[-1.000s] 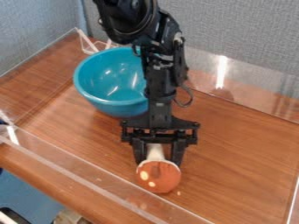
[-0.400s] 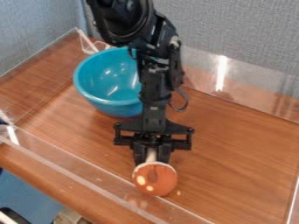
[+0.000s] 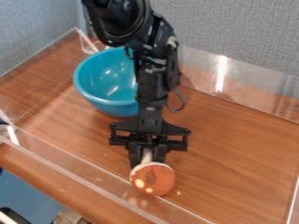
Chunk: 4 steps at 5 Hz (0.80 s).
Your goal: Put the mushroom in the blue bowl
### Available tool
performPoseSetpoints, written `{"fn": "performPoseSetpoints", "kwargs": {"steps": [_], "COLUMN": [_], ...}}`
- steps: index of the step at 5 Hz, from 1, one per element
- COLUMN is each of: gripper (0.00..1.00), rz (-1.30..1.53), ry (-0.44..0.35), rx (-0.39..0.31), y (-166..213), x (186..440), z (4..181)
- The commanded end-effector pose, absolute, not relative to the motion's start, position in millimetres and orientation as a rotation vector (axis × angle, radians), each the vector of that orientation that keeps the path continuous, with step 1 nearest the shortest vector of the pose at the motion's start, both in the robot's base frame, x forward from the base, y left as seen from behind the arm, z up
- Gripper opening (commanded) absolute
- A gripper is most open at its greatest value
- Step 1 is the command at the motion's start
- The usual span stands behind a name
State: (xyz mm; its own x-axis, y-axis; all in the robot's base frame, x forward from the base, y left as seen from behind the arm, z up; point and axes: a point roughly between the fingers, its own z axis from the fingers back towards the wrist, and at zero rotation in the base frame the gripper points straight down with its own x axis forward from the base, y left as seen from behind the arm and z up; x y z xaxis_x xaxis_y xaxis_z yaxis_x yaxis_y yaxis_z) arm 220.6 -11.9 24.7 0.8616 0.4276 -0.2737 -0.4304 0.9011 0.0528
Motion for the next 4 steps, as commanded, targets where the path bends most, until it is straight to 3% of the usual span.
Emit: {"fn": "performPoseSetpoints", "kwargs": {"steps": [1, 4], "gripper": [0.0, 0.0], "rz": [0.431, 0.395], "ry": [0.251, 0.24], "rx": [-0.018, -0.019], "y": [-9.5, -11.7], "x": [220.8, 217.0], "z": [38.7, 46.9]}}
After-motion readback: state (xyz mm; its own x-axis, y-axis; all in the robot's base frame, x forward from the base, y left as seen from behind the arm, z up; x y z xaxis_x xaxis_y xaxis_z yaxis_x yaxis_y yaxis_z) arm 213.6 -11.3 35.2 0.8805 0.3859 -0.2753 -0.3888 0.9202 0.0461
